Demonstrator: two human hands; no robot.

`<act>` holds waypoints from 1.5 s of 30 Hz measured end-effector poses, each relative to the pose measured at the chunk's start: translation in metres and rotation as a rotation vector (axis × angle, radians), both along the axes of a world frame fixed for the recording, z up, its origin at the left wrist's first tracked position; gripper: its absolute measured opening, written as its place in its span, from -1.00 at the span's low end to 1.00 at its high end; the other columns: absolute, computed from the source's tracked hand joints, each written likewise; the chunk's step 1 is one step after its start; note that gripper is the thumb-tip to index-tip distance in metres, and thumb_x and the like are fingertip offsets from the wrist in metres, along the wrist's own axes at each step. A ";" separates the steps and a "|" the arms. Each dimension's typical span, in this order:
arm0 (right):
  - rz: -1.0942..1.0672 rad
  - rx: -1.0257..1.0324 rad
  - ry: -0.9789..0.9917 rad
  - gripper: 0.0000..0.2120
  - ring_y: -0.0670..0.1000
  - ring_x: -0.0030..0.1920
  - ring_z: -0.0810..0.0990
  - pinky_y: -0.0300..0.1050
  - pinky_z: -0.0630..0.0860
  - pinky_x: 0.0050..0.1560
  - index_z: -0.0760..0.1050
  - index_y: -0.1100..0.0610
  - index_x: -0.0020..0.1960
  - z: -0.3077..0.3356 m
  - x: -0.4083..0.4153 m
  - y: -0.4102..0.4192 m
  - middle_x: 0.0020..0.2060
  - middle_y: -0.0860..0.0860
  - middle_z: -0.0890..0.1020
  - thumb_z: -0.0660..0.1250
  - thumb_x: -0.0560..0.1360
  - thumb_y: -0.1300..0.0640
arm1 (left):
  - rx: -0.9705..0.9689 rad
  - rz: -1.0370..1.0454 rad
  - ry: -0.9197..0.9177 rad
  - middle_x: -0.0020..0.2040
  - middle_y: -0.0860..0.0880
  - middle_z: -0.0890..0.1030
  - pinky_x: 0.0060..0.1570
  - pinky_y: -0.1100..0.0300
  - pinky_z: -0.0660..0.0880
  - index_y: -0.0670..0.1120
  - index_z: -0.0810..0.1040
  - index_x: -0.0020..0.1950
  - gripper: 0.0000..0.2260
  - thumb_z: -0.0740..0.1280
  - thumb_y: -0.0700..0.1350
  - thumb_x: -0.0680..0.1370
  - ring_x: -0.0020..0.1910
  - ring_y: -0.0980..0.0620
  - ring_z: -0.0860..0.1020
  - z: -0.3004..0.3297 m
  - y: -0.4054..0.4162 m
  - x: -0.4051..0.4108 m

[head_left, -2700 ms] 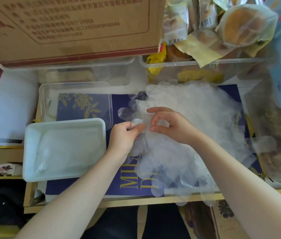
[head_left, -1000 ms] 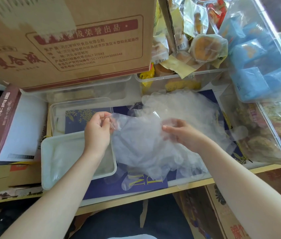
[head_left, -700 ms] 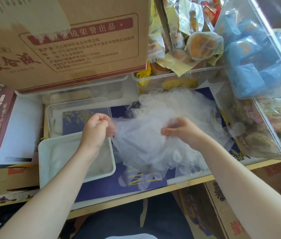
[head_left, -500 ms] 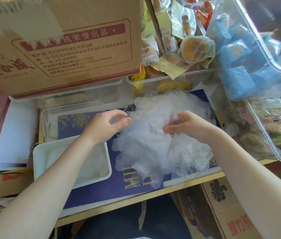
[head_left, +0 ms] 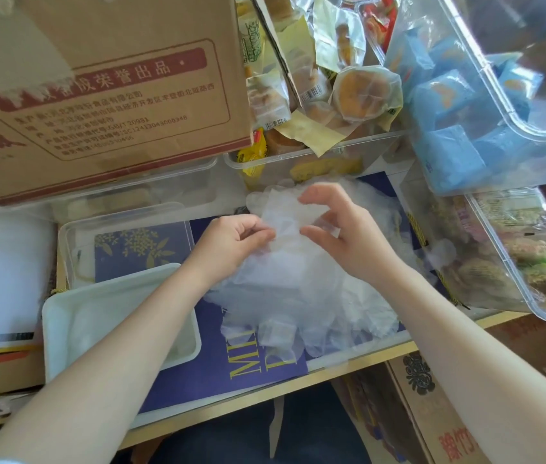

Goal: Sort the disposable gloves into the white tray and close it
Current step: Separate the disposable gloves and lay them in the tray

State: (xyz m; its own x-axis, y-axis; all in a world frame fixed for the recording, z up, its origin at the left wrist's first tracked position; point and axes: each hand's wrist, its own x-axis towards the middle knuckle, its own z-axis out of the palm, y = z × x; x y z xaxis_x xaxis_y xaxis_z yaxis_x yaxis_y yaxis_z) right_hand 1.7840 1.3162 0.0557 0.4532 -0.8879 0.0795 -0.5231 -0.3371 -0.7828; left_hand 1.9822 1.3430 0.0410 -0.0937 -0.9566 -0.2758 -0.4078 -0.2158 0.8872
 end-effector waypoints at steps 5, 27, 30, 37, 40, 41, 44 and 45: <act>-0.082 -0.028 0.033 -0.77 -0.13 -0.33 0.46 -0.37 0.34 -0.22 0.54 0.14 0.09 -0.006 0.014 -0.001 -0.08 -0.13 0.53 0.41 0.46 0.11 | -0.074 0.027 -0.059 -0.31 0.11 0.62 -0.16 0.38 0.41 0.03 0.59 -0.20 -0.89 0.36 -0.11 0.52 -0.28 0.20 0.54 0.001 0.001 -0.004; -0.105 0.373 0.008 -0.86 -0.18 -0.51 0.39 -0.32 0.37 -0.39 0.48 0.15 -0.19 0.002 0.012 -0.016 -0.40 -0.07 0.51 0.24 0.55 0.24 | 0.012 -0.263 -0.272 -0.45 0.08 0.34 -0.41 0.31 0.23 -0.09 0.41 -0.28 -0.73 0.23 -0.04 0.59 -0.47 0.16 0.30 0.004 0.009 0.022; -0.104 0.340 0.051 -0.84 -0.19 -0.53 0.33 -0.39 0.26 -0.47 0.47 0.17 -0.19 -0.001 0.008 -0.017 -0.43 -0.05 0.45 0.23 0.56 0.22 | 0.180 -0.365 -0.239 -0.49 0.13 0.36 -0.37 0.27 0.28 -0.14 0.43 -0.25 -0.73 0.21 -0.04 0.60 -0.48 0.18 0.30 0.001 0.016 0.043; -0.006 0.348 0.096 -0.81 -0.18 -0.50 0.31 -0.36 0.26 -0.47 0.49 0.26 -0.12 -0.005 0.013 -0.016 -0.40 -0.02 0.47 0.22 0.57 0.16 | 0.209 -0.359 -0.212 -0.15 0.01 0.59 0.03 0.15 0.40 -0.10 0.54 -0.08 -0.80 0.18 -0.06 0.62 -0.15 0.11 0.50 0.015 0.007 0.039; 0.005 0.371 0.052 -0.83 -0.19 -0.53 0.32 -0.38 0.25 -0.49 0.51 0.15 -0.19 0.000 0.014 -0.017 -0.45 -0.10 0.50 0.25 0.56 0.18 | 0.147 -0.363 -0.217 -0.24 0.05 0.57 -0.10 0.15 0.40 0.00 0.51 -0.15 -0.85 0.25 0.00 0.58 -0.26 0.10 0.48 0.014 0.003 0.022; -0.013 0.403 0.010 -0.85 -0.20 -0.54 0.32 -0.40 0.26 -0.49 0.52 0.11 -0.19 0.002 0.013 -0.018 -0.48 -0.11 0.53 0.27 0.55 0.18 | 0.140 -0.363 -0.218 -0.24 0.06 0.55 -0.14 0.18 0.38 -0.01 0.51 -0.15 -0.87 0.27 -0.02 0.57 -0.29 0.11 0.46 0.012 0.003 0.020; -0.146 0.657 -0.308 -0.93 -0.11 -0.31 0.54 -0.34 0.44 -0.26 0.53 0.04 -0.04 0.002 0.005 -0.021 -0.35 -0.08 0.66 0.27 0.54 0.09 | 0.139 -0.263 -0.102 -0.22 -0.03 0.53 -0.15 0.16 0.36 -0.08 0.53 -0.10 -0.87 0.27 -0.06 0.58 -0.26 0.04 0.43 0.005 0.004 0.020; -0.192 0.784 -0.433 -0.82 -0.07 -0.21 0.60 -0.31 0.50 -0.19 0.53 0.05 0.01 0.000 -0.002 -0.021 -0.30 -0.06 0.68 0.21 0.55 0.00 | 0.140 -0.202 -0.033 -0.22 -0.07 0.50 -0.15 0.12 0.35 -0.10 0.51 -0.10 -0.86 0.26 -0.07 0.59 -0.25 0.01 0.40 0.003 0.004 0.021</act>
